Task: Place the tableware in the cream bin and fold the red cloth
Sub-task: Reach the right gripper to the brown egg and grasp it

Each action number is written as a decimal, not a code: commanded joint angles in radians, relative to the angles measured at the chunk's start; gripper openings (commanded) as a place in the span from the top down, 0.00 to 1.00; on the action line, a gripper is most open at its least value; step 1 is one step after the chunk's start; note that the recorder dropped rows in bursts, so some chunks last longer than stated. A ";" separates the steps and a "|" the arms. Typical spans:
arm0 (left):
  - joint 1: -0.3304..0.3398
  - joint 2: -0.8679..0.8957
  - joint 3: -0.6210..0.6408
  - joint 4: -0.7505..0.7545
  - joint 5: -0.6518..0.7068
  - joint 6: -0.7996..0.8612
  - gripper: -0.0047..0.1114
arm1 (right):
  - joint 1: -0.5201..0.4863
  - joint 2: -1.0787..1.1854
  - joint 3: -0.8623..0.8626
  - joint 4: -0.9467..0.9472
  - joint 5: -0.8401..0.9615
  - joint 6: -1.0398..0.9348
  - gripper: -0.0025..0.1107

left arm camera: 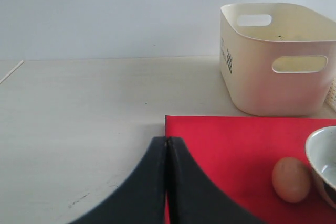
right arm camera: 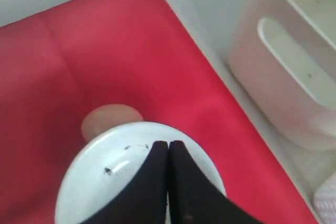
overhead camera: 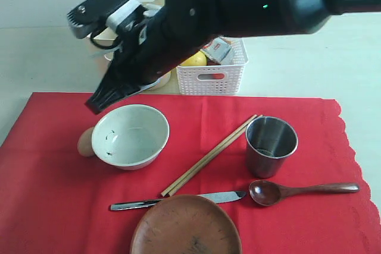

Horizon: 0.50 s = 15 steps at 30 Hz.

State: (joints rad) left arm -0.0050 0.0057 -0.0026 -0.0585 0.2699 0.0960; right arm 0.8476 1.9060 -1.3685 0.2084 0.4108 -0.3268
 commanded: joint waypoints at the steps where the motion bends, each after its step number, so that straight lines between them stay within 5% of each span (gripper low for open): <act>1: -0.005 -0.006 0.003 0.003 -0.005 0.001 0.96 | 0.053 0.097 -0.135 -0.010 0.013 -0.047 0.98; 10: -0.005 -0.006 0.003 0.003 -0.005 0.001 0.96 | 0.139 0.376 -0.519 -0.176 0.331 -0.015 0.96; 15: -0.005 -0.006 0.003 0.003 -0.005 0.001 0.96 | 0.206 0.459 -0.613 -0.489 0.355 0.211 0.74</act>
State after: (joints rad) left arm -0.0050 0.0057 -0.0026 -0.0585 0.2699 0.0960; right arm 1.0240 2.3364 -1.9367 -0.1068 0.7425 -0.2300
